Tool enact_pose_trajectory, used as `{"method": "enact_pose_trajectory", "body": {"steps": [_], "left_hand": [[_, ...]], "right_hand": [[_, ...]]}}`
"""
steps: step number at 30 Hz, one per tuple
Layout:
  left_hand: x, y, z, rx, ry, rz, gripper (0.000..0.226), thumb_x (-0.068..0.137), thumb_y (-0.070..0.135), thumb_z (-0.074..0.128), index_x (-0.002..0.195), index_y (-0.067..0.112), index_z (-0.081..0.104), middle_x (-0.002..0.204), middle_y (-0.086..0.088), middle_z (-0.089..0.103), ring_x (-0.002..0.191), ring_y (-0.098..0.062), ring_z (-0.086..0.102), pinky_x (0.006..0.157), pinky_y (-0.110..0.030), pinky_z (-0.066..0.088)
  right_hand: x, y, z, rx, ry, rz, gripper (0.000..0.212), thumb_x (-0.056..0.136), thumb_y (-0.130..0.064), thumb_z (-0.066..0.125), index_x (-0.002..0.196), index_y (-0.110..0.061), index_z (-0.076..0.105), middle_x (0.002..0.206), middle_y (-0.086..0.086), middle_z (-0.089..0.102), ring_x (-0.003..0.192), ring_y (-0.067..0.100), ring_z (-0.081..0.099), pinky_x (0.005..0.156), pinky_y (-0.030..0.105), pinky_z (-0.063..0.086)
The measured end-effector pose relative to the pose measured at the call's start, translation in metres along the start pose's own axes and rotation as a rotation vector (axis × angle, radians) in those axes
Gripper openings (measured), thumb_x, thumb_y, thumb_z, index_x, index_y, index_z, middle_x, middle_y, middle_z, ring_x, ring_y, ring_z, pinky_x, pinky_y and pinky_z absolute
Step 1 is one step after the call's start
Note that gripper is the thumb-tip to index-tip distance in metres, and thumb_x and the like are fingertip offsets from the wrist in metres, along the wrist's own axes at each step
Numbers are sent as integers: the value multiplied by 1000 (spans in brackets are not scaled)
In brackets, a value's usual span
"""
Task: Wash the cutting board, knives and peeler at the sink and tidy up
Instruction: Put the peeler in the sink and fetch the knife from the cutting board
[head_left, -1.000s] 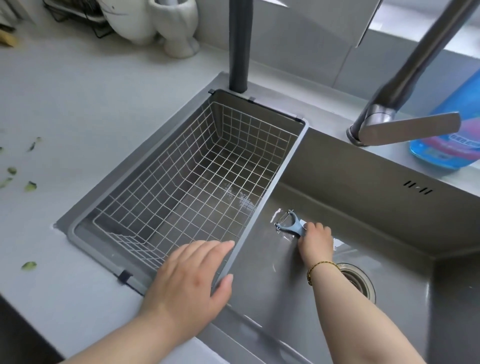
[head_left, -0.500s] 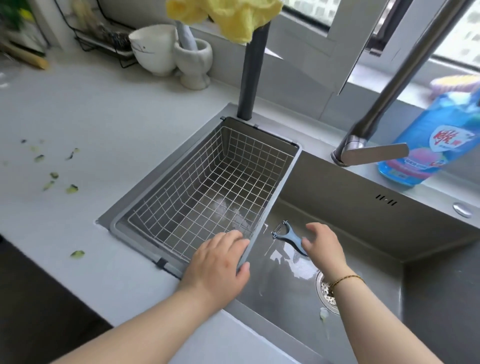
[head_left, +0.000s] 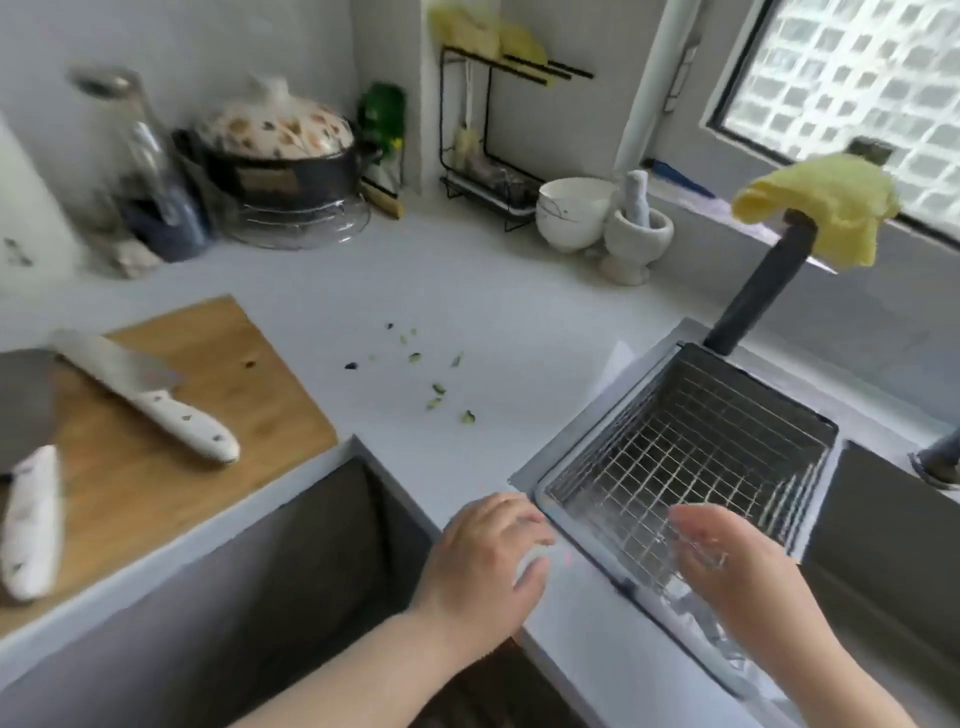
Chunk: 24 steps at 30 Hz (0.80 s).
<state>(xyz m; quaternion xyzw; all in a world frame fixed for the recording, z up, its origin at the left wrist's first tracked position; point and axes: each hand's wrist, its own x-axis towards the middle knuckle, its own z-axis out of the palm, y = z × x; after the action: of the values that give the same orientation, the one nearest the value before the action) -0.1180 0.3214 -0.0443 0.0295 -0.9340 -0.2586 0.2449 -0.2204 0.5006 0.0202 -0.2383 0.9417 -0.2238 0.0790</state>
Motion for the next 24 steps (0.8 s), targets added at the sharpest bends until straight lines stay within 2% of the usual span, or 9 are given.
{"method": "enact_pose_trajectory", "body": {"steps": [3,8,11,14,17,19,21,22,24], "left_hand": [[-34,-58,-68,144,80,-102,27,72,31,45,75,25,71,84,12,68,96,-3,48,91,-18,35],[-99,-145,-171,267,314,-329,31,73,28,44,75,15,73,83,2,70,94,-8,49,84,-23,36],[-135,-185,-213,343,440,-440,34,73,26,43,76,8,72,84,-5,70,91,-10,49,81,-23,37],[-164,-210,-234,432,373,-562,38,74,30,41,82,10,72,90,-3,70,94,-10,53,83,-23,40],[-181,-223,-238,474,249,-658,39,73,35,42,85,13,72,92,-2,70,85,-18,68,70,-29,55],[-183,-227,-237,503,233,-668,29,71,33,62,88,12,71,93,-3,70,83,-21,69,69,-34,56],[-182,-228,-234,552,204,-682,36,59,27,81,90,11,71,92,-3,70,85,-23,69,74,-38,55],[-182,-229,-233,590,210,-674,34,62,28,77,90,12,71,92,-3,70,87,-24,69,80,-40,54],[-182,-228,-233,639,226,-655,34,71,35,53,89,14,71,92,-2,69,94,-25,66,96,-41,40]], "right_hand": [[12,-72,37,50,-42,-133,28,84,-10,62,111,-14,63,93,-13,56,91,9,55,86,24,43],[29,-196,111,74,-134,-323,26,90,-20,53,116,-23,55,102,-15,54,95,4,49,76,11,33],[33,-261,149,59,-173,-401,30,91,-23,51,121,-25,53,121,-10,54,109,8,51,82,13,36],[37,-306,180,0,-203,-454,38,93,-25,48,130,-25,43,131,-9,46,119,12,43,87,17,35],[41,-331,207,-73,-182,-460,43,93,-29,46,134,-24,36,135,-6,40,123,14,36,95,20,33],[43,-339,217,-139,-154,-430,46,93,-33,45,135,-23,33,135,-5,39,124,15,35,99,23,31],[45,-344,221,-206,-148,-405,47,93,-36,43,136,-23,31,136,-5,40,125,17,35,100,25,31],[46,-348,221,-241,-152,-404,47,93,-37,42,136,-22,31,135,-4,40,125,18,36,100,26,31],[48,-355,220,-298,-161,-405,46,93,-38,42,135,-20,33,133,-2,42,123,20,39,97,27,35]]}}
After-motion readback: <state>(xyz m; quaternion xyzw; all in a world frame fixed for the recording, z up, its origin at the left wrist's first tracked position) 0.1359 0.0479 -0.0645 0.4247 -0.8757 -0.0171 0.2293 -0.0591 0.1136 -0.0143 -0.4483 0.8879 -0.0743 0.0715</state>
